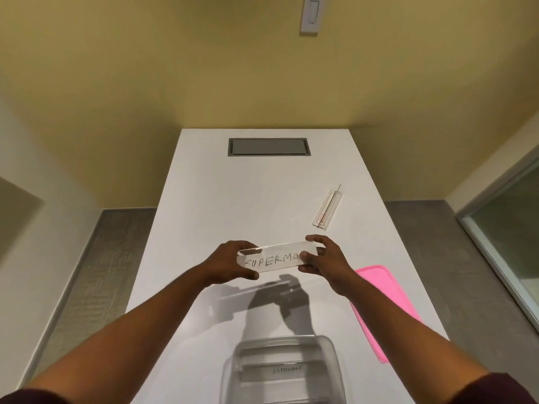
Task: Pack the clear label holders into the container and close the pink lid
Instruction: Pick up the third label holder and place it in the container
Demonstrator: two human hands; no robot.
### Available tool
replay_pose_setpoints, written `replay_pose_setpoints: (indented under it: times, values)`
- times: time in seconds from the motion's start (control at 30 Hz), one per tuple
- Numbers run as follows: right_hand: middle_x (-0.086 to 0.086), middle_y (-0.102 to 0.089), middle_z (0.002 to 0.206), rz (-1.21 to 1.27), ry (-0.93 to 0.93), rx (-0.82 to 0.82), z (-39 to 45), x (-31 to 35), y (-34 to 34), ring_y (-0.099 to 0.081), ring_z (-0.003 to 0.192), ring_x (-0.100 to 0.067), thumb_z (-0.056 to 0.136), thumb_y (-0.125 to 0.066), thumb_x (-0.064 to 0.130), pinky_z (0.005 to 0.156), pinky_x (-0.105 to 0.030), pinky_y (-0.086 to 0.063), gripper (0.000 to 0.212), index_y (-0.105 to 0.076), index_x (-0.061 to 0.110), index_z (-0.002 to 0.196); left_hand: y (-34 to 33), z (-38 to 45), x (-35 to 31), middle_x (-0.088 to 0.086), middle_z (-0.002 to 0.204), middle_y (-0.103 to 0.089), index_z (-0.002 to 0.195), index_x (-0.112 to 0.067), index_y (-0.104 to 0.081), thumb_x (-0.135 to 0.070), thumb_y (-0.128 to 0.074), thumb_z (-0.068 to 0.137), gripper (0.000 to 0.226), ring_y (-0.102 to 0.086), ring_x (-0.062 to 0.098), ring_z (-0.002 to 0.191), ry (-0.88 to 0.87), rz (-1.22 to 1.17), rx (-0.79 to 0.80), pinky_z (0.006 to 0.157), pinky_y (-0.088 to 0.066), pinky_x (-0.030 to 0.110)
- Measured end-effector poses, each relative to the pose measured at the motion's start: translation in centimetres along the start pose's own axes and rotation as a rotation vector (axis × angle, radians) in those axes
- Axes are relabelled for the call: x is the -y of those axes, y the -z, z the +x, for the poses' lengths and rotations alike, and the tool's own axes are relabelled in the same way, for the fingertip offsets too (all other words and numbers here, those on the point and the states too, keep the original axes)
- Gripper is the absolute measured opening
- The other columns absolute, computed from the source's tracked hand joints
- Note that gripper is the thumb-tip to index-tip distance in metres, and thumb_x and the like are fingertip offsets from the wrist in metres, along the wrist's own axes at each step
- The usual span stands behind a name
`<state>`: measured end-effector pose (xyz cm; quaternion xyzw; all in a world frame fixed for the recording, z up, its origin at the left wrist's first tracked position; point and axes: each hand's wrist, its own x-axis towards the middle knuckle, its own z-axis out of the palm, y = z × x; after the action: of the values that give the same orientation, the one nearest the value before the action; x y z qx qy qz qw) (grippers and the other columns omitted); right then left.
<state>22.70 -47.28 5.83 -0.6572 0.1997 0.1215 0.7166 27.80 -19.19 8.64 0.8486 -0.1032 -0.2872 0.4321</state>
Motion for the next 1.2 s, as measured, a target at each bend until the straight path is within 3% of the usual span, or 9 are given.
replay_pose_setpoints:
  times: [0.1,0.23,0.3,0.43,0.53,0.7,0.83,1.03,1.2]
  values:
    - [-0.027,-0.063,0.116,-0.159,0.088,-0.025,-1.5,-0.3,0.4,-0.077,0.077,-0.033,0.082,-0.083,0.01,0.071,-0.043,-0.064,0.042,-0.061,0.022,0.117,-0.5,-1.0,-0.1,-0.009,0.119,-0.069,0.121,-0.027,-0.068,-0.019,-0.092,0.065,0.061,-0.063,0.014,0.106,-0.049,0.063,-0.014,0.084,-0.052,0.023]
    - [0.013,-0.063,0.097,-0.964,0.311,-0.187,-3.7,0.1,1.6,-0.063,0.076,-0.007,0.07,-0.082,0.059,0.064,-0.029,-0.049,0.054,-0.062,0.042,0.117,-1.2,-3.0,0.7,-0.016,0.116,-0.068,0.12,-0.032,-0.069,-0.02,-0.09,0.067,0.059,-0.064,0.012,0.106,-0.096,0.033,-0.005,0.083,-0.05,0.019]
    - [0.016,-0.056,0.105,-1.133,0.411,-0.159,-5.1,0.2,2.3,-0.057,0.084,-0.004,0.068,-0.078,0.068,0.064,-0.025,-0.045,0.056,-0.064,0.043,0.116,-2.0,-4.2,1.2,-0.017,0.113,-0.069,0.117,-0.033,-0.07,-0.019,-0.091,0.066,0.057,-0.066,0.012,0.104,-0.1,-0.034,0.008,0.082,-0.053,0.02]
    - [0.016,-0.061,0.128,-1.171,0.495,0.093,-7.4,-0.3,3.0,-0.059,0.115,-0.008,0.074,-0.08,0.058,0.086,-0.028,-0.052,0.051,-0.066,0.038,0.119,-4.1,-6.7,2.1,-0.01,0.112,-0.072,0.115,-0.033,-0.072,-0.018,-0.092,0.063,0.058,-0.068,0.011,0.104,-0.117,-0.096,0.017,0.09,-0.058,0.031]
    - [0.015,-0.07,0.124,-1.204,0.427,0.232,-9.1,-1.5,3.2,-0.064,0.11,-0.01,0.073,-0.08,0.057,0.087,-0.03,-0.052,0.06,-0.062,0.036,0.126,-5.8,-8.4,3.1,-0.013,0.113,-0.073,0.116,-0.034,-0.072,-0.019,-0.092,0.063,0.059,-0.069,0.008,0.105,-0.143,-0.088,0.023,0.088,-0.058,0.028]
    - [0.016,-0.074,0.113,-1.241,0.417,0.26,-11.6,-4.3,3.0,-0.066,0.101,-0.009,0.066,-0.076,0.064,0.079,-0.028,-0.051,0.061,-0.066,0.036,0.12,-8.1,-10.9,4.6,-0.016,0.114,-0.072,0.119,-0.033,-0.07,-0.019,-0.09,0.065,0.059,-0.067,0.002,0.106,-0.159,-0.033,0.035,0.088,-0.055,0.021]
    - [0.015,-0.075,0.107,-1.228,0.382,0.287,-12.9,-6.1,2.7,-0.067,0.096,-0.01,0.065,-0.078,0.064,0.069,-0.017,-0.043,0.06,-0.069,0.034,0.117,-9.5,-12.7,5.9,-0.016,0.118,-0.07,0.124,-0.033,-0.066,-0.02,-0.087,0.071,0.059,-0.065,0.0,0.108,-0.15,-0.006,0.064,0.088,-0.052,0.016]
    - [0.011,-0.073,0.123,-1.274,0.333,0.333,-14.6,-8.7,1.8,-0.066,0.112,-0.015,0.066,-0.079,0.064,0.091,-0.031,-0.05,0.071,-0.067,0.03,0.127,-11.3,-15.6,8.6,-0.02,0.126,-0.065,0.128,-0.039,-0.063,-0.029,-0.086,0.074,0.06,-0.062,-0.002,0.114,-0.108,0.022,0.103,0.096,-0.052,0.022]
    - [0.011,-0.07,0.128,-1.351,0.299,0.322,-15.6,-11.3,1.4,-0.062,0.117,-0.016,0.07,-0.079,0.057,0.091,-0.03,-0.046,0.067,-0.064,0.035,0.131,-13.1,-16.6,9.4,-0.016,0.131,-0.063,0.134,-0.038,-0.058,-0.033,-0.081,0.077,0.062,-0.058,0.003,0.12,-0.086,0.175,0.111,0.103,-0.048,0.029]
